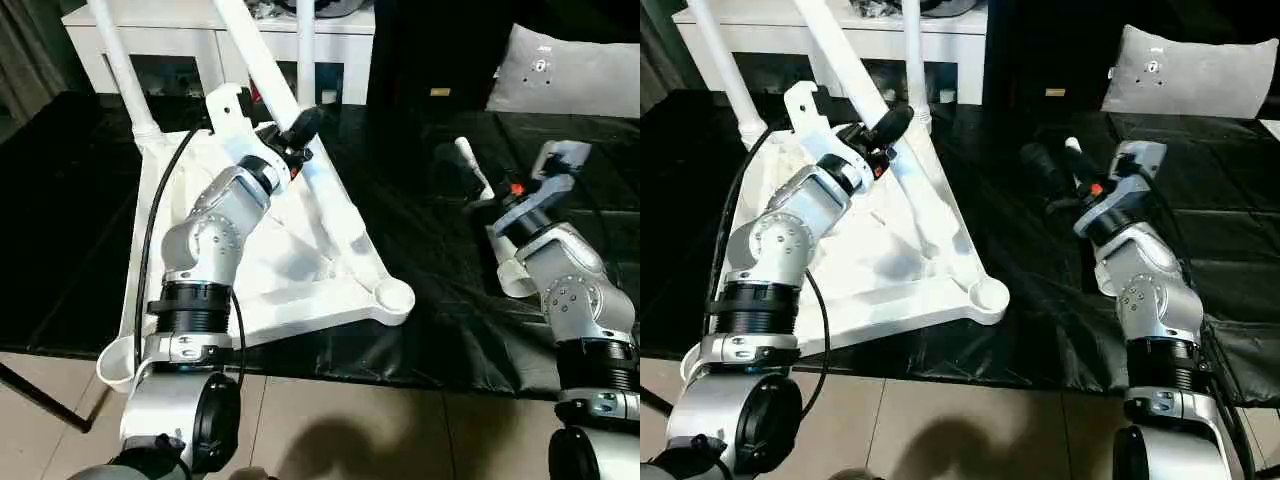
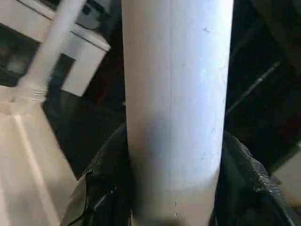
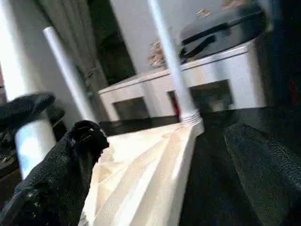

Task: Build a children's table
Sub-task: Pick table leg

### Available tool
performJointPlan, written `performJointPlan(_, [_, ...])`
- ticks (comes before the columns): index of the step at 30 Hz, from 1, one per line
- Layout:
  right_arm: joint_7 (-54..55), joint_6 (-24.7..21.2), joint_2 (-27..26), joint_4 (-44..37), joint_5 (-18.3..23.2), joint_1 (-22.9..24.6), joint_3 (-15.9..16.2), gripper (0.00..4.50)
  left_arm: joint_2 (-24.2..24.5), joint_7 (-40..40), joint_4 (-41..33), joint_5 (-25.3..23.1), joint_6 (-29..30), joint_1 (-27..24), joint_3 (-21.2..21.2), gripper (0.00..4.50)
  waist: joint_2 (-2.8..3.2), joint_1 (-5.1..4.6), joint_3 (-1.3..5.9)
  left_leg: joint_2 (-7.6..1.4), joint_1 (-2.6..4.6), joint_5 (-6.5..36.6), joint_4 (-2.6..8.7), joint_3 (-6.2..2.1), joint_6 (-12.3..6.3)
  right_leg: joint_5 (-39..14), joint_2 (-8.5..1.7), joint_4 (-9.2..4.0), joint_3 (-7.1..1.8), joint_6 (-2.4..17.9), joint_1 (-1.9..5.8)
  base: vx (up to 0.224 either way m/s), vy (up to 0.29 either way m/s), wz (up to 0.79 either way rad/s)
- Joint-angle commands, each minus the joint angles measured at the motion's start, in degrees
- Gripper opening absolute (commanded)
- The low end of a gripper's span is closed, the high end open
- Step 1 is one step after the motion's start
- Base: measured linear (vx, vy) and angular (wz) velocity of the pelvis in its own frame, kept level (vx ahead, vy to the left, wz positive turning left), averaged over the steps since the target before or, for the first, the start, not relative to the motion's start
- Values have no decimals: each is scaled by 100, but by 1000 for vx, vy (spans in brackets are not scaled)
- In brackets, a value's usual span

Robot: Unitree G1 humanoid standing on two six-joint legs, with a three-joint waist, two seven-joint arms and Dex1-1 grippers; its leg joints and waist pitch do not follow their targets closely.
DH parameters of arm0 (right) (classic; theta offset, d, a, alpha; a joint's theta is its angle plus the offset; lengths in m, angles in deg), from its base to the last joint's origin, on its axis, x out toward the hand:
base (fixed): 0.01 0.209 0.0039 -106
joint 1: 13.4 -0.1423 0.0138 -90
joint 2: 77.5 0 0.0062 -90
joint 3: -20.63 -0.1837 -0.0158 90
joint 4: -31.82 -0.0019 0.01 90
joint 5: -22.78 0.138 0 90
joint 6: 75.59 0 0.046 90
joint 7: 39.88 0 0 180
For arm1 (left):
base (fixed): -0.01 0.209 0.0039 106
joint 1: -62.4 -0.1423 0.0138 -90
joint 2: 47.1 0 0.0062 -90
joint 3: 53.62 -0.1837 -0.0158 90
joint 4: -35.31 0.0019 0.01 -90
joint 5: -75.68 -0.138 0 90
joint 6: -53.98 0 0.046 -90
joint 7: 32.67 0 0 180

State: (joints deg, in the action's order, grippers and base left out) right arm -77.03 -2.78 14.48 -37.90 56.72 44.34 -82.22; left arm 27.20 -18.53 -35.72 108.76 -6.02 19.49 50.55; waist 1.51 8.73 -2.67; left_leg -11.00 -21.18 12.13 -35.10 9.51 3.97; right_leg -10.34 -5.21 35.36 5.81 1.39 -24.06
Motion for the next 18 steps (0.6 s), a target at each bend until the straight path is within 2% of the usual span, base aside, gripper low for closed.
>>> performJointPlan(1, [-98,-156,60,-169,56,-32,70,450,52,200,-223,161,173,-20,-45,185,-79,36,445,-141,-14,-160,302,-29,-692,-169,-320,-296,-268,1340,434,0,0,0])
performJointPlan(7, [-433,-459,111,-421,242,94,226,450,218,1018,-697,717,762,-206,-256,185,-75,69,436,-146,-11,-77,313,-26,-648,-328,-327,-307,-271,1323,438,0,0,0])
performJointPlan(11, [-1112,-1082,278,-892,519,316,498,450,548,1881,-1119,872,1041,-424,-595,185,-64,80,421,-162,1,-11,333,-29,-616,-425,-310,-318,-281,1262,434,0,0,0])
performJointPlan(13, [-1277,-1216,325,-1028,588,377,579,450,614,2047,-1195,895,1067,-456,-650,185,-59,84,413,-166,1,31,340,-30,-594,-458,-310,-329,-282,1231,425,0,0,0])
performJointPlan(14, [-1496,-1294,397,-1176,616,449,706,450,728,2297,-1303,965,1183,-496,-743,185,-70,89,417,-167,1,76,343,-28,-545,-523,-324,-332,-283,1214,431,0,0,0])
performJointPlan(18, [-1793,-1439,506,-1360,709,524,848,450,909,2678,-1433,994,1250,-547,-911,185,-53,102,411,-179,6,182,366,-35,-379,-745,-328,-346,-291,1102,431,0,0,0])
